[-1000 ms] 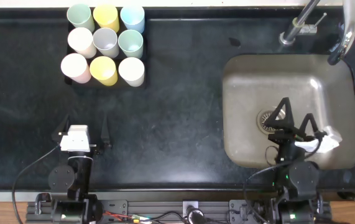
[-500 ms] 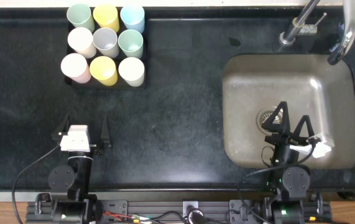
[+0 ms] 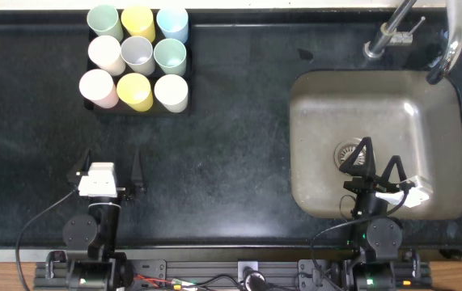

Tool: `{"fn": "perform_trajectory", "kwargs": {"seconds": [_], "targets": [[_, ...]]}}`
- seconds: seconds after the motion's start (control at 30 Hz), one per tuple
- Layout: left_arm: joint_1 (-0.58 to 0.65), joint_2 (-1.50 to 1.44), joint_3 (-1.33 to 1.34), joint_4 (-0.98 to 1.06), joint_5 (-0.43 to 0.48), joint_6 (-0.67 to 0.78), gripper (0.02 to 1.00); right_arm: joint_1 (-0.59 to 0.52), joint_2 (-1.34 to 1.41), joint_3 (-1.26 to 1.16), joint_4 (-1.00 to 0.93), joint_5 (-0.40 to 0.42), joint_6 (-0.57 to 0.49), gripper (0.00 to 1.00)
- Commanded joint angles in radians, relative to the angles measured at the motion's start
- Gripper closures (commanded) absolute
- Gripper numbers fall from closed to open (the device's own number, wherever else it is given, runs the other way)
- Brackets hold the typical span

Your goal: Store Cups

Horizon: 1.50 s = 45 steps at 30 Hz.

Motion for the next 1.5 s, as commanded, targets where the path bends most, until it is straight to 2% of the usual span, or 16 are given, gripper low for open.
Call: {"fn": "perform_trajectory", "kwargs": {"seconds": [0.03,0.43,0.57,0.63,0.73,0.93,1.07,1.13,1.27,1.4,1.5], "targets": [[-0.006,-0.008,0.0,-0.004,0.003,0.023,0.018,-0.002,-0.011,-0.014,0.005,0.008,0.0,0.005],[-0.006,-0.008,0.0,-0.004,0.003,0.023,0.018,-0.002,-0.011,-0.014,0.005,0.015,-0.009,0.005],[-0.006,-0.008,0.0,-0.004,0.003,0.023,0.018,-0.002,-0.01,-0.013,0.005,0.019,-0.152,0.005],[-0.006,-0.008,0.0,-0.004,0.003,0.023,0.018,-0.002,-0.01,-0.013,0.005,0.011,-0.191,0.005],[-0.006,-0.008,0.0,-0.004,0.003,0.023,0.018,-0.001,-0.01,-0.014,0.004,-0.018,-0.243,0.005],[-0.006,-0.008,0.0,-0.004,0.003,0.023,0.018,-0.002,-0.01,-0.014,0.0,-0.101,-0.501,0.005],[-0.006,-0.008,0.0,-0.004,0.003,0.023,0.018,-0.002,-0.01,-0.014,-0.003,-0.137,-0.614,0.007],[-0.006,-0.008,0.0,-0.004,0.003,0.023,0.018,-0.002,-0.01,-0.014,-0.009,-0.185,-0.662,0.005],[-0.006,-0.008,0.0,-0.004,0.003,0.023,0.018,-0.002,-0.01,-0.014,-0.025,-0.315,-0.689,0.005],[-0.006,-0.008,0.0,-0.004,0.003,0.023,0.018,-0.002,-0.009,-0.014,-0.022,-0.295,-0.689,0.003],[-0.006,-0.008,0.0,-0.004,0.003,0.023,0.018,-0.001,-0.01,-0.014,-0.023,-0.314,-0.661,0.003]]}}
